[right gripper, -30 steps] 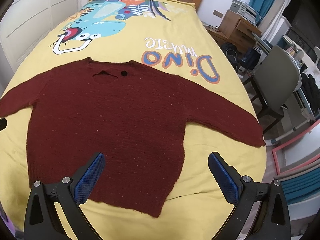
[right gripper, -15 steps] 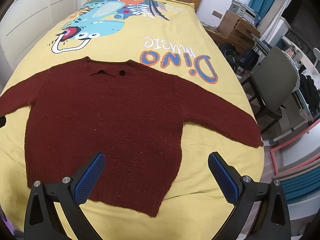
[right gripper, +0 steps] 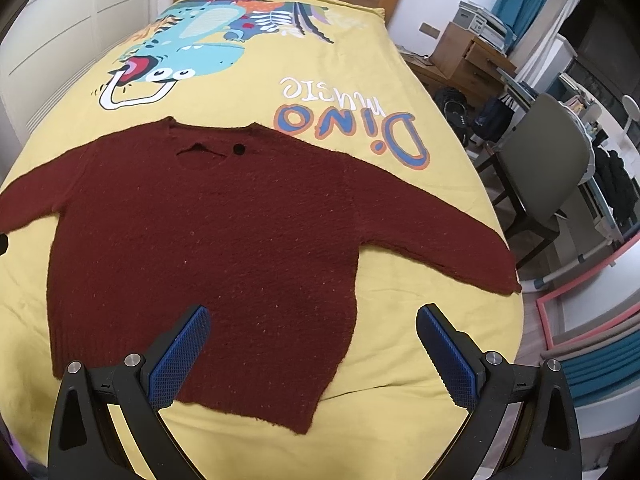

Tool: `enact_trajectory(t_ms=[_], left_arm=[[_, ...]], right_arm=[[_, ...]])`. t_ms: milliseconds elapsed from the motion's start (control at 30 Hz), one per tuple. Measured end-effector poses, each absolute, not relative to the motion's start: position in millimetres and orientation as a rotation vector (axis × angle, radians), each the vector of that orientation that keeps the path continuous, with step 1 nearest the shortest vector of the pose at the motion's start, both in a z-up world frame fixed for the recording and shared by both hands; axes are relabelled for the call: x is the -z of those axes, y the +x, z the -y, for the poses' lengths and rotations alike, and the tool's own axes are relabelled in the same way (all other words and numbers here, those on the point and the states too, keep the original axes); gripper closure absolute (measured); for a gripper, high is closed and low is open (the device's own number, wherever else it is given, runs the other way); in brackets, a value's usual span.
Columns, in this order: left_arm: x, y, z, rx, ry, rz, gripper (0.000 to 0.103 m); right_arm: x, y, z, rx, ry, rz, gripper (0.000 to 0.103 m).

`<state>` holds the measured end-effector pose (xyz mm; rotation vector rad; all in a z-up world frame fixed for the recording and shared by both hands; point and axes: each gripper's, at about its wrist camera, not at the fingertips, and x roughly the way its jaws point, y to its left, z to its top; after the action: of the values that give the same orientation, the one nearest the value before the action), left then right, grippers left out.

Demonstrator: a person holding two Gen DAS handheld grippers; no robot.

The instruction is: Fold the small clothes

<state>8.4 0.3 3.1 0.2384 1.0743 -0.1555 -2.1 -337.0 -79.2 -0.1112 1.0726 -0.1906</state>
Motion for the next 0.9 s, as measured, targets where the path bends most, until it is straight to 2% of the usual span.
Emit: enact_trajectory(t_ms=[600,900], left_arm=[[-3,13,-1,0.18,0.228,-1.063,0.001],[2,50,10,0.178,0.251,-1.055,0.001]], right_arm=[[87,3,344,0.173,-0.08,-1.073,0.0],[107,20,432,0.279,0.078,-0.975,0.0]])
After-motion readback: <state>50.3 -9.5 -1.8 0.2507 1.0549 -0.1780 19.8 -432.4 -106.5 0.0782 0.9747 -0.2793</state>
